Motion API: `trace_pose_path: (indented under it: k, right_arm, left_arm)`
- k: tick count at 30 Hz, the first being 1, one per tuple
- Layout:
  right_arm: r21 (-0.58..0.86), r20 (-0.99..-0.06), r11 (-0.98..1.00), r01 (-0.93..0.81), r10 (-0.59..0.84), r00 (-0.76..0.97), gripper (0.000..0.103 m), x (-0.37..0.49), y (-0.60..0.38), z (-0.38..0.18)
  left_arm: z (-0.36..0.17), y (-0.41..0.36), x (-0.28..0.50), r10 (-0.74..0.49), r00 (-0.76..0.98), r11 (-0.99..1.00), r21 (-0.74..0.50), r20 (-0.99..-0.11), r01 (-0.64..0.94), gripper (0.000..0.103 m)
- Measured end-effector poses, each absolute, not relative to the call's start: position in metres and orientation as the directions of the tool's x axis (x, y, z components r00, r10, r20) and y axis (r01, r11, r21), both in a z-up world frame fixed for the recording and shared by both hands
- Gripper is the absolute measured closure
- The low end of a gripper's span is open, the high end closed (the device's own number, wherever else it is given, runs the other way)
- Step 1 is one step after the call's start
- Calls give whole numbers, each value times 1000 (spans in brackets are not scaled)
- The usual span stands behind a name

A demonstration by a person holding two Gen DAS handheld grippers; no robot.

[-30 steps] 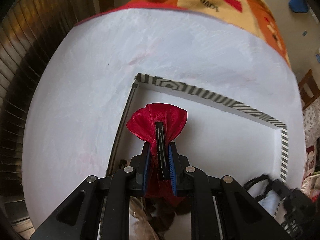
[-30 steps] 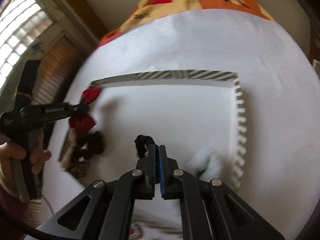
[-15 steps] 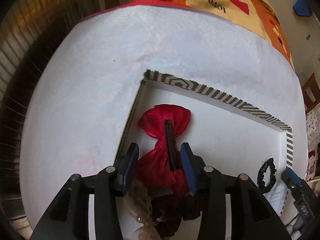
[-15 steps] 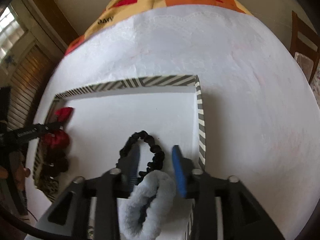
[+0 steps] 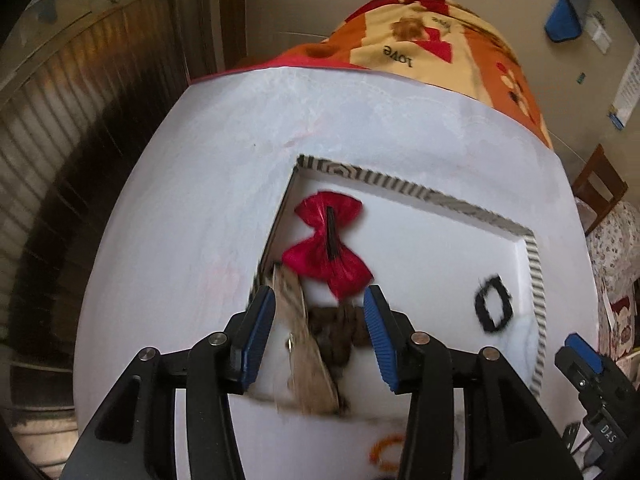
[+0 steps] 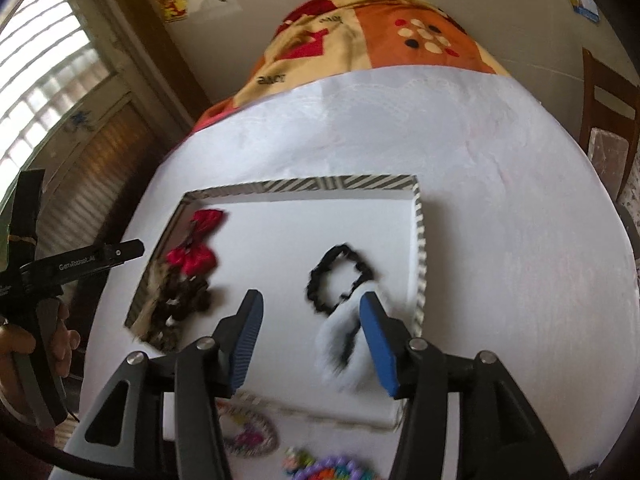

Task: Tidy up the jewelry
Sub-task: 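Grasp the black cloth with the left tool while the right tool reaches for the beaded bracelet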

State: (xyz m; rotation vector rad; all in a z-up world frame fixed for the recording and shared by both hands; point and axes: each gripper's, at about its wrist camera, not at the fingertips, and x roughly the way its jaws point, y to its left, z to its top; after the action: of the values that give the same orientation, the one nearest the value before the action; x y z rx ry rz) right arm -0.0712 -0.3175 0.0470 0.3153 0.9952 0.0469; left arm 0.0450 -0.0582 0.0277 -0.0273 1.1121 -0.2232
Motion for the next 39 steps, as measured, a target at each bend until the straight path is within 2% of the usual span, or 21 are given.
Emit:
trace_pose_path:
  k: [3, 19, 35, 39]
  right_arm:
    - [274, -815, 958, 86, 184, 549, 45, -89, -310, 53]
    - [225, -828, 972, 72, 151, 540, 43, -188, -314, 65]
    - [216, -874, 969, 124, 135, 466, 43, -236, -346, 22]
    - [211, -889, 972, 104, 147, 434, 50, -233, -342, 4]
  left_arm:
    - [33, -57, 21, -195, 429, 976, -130, -882, 176, 79]
    - [31, -45, -94, -212, 389, 965, -131, -897, 225, 79]
    - [-6, -47, -145, -244, 284, 945, -161, -927, 285, 79]
    - [-12, -45, -144, -262, 264, 939, -182, -928, 293, 79]
